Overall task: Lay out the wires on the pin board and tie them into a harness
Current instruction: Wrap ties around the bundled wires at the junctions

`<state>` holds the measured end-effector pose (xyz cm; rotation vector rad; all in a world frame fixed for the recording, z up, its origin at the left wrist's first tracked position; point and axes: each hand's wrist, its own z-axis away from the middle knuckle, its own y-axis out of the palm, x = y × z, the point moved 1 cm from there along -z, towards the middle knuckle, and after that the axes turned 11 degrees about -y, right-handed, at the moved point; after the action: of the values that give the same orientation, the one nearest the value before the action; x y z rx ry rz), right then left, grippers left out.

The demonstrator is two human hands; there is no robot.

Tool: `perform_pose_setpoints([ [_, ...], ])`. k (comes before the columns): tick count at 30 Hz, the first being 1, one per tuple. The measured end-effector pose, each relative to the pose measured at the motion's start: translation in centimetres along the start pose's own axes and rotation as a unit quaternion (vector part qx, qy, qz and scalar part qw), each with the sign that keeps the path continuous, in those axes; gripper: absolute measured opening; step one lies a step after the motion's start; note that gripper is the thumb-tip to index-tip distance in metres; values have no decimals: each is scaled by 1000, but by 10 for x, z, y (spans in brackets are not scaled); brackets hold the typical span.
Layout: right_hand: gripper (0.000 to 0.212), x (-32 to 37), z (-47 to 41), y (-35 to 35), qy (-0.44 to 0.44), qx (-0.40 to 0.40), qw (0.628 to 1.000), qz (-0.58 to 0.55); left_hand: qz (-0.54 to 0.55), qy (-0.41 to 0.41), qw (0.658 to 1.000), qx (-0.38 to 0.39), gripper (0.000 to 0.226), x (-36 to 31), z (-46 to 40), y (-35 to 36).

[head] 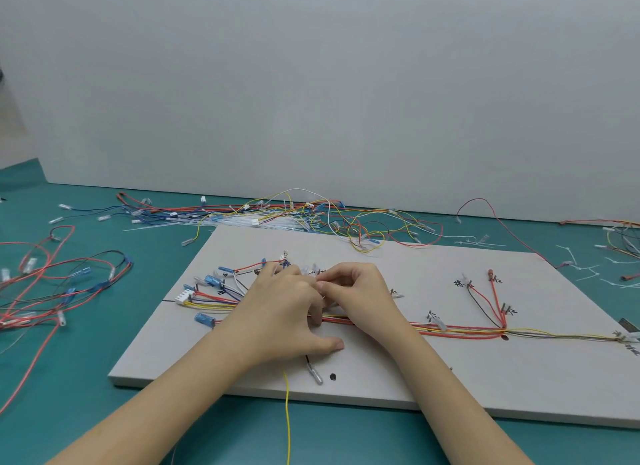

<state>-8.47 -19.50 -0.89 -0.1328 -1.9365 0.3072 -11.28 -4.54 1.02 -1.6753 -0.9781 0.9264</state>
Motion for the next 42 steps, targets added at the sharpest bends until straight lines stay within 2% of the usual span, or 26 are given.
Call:
perform_pose_setpoints([
  [3, 22, 1, 1, 0, 1, -1, 1000, -5, 23, 0, 1000, 3, 43, 2, -1, 1],
  [9, 22, 3, 1, 0, 3, 2, 1000, -14, 109, -8, 992, 64, 11, 15, -3, 1],
  [14, 21, 3, 1, 0, 8, 0, 1000, -23, 126, 4, 986, 107, 14, 20, -5, -1],
  [18, 20, 4, 1, 0, 6, -1, 1000, -23, 115, 23, 990, 76, 13, 14, -3, 0],
  [21, 27, 5, 2, 1, 10, -2, 1000, -27, 53, 46, 997, 43, 15, 6, -2, 1],
  [26, 18, 6, 2, -1, 13, -3, 999, -38, 28, 64, 998, 4, 15, 5, 1, 2],
  [32, 17, 4, 2, 0, 9, -7, 999, -35, -19, 60, 998, -2, 17, 2, 2, 7],
  [35, 18, 3, 1, -2, 6, -9, 999, -30, -5, 62, 998, 9, 15, 1, 1, 6],
  [39, 14, 5, 2, 0, 9, -6, 999, -47, 66, 72, 995, 26, 16, 6, 2, -1],
  [42, 11, 6, 2, 1, 13, -6, 998, -54, 53, 54, 996, 38, 20, 5, 2, -3],
])
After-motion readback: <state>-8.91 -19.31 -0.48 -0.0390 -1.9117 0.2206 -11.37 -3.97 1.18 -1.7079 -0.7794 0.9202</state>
